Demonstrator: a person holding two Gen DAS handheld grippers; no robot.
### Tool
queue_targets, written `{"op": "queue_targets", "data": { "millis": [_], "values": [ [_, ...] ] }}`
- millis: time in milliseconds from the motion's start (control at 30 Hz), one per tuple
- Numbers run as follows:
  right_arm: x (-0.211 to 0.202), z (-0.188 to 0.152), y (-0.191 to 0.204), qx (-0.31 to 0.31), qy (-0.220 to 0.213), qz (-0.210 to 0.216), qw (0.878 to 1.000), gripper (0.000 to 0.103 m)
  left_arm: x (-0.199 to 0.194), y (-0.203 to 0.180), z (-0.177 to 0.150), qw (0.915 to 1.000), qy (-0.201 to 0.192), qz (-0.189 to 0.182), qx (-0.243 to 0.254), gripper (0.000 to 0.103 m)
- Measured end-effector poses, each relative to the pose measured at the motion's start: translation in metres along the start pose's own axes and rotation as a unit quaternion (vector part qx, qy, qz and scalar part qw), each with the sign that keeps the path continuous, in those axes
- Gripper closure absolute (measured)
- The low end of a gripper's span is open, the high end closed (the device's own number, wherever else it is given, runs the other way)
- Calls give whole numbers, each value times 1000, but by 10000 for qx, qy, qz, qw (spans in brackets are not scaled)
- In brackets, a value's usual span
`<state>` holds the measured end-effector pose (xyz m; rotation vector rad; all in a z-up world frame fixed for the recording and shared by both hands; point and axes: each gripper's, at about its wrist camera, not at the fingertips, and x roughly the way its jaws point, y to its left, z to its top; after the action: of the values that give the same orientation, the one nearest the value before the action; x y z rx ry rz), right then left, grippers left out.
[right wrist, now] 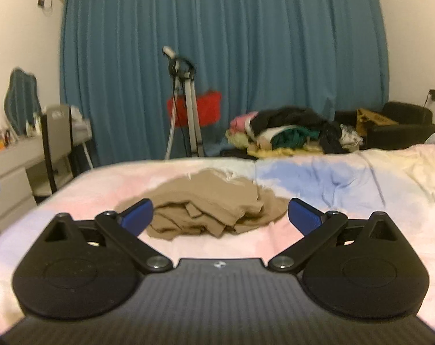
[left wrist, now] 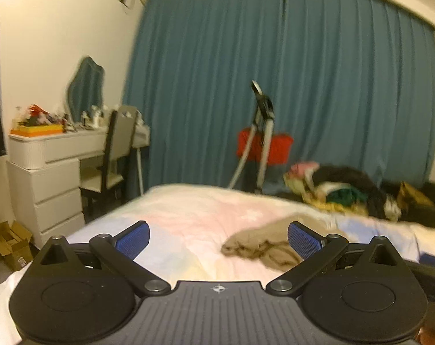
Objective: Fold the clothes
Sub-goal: 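Grasp the beige T-shirt with both grippers and lift it off the bed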
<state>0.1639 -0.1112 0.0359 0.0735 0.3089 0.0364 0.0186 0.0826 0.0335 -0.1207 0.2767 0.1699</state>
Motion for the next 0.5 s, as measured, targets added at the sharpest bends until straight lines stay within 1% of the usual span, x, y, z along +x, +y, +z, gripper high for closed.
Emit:
{"op": "queue_targets", "data": {
  "millis": [100, 167, 200, 300, 400, 467, 500],
  "values": [
    [40, -10, 4, -217, 218, -22, 9995, 10, 29, 3, -3, 9995, 289, -6, -102, 0],
    [69, -18, 6, -363, 365, -66, 9987, 21, 50, 7, -8, 9981, 506, -108, -330, 0],
    [83, -22, 7, -436, 439, -88, 9980, 32, 60, 9, -11, 9972, 575, -190, -439, 0],
    [132, -29, -3, -409, 593, -149, 9973, 33, 88, 13, -28, 9958, 652, -308, -572, 0],
    [174, -41, -16, -376, 661, -399, 9963, 33, 117, 13, -43, 9937, 817, -386, -663, 0],
    [189, -44, -25, -156, 446, -527, 9975, 32, 136, 12, -46, 9926, 854, -452, -737, 0],
    [191, -43, -30, -24, 335, -479, 9983, 36, 143, 11, -47, 9923, 848, -492, -756, 0]
  ]
}}
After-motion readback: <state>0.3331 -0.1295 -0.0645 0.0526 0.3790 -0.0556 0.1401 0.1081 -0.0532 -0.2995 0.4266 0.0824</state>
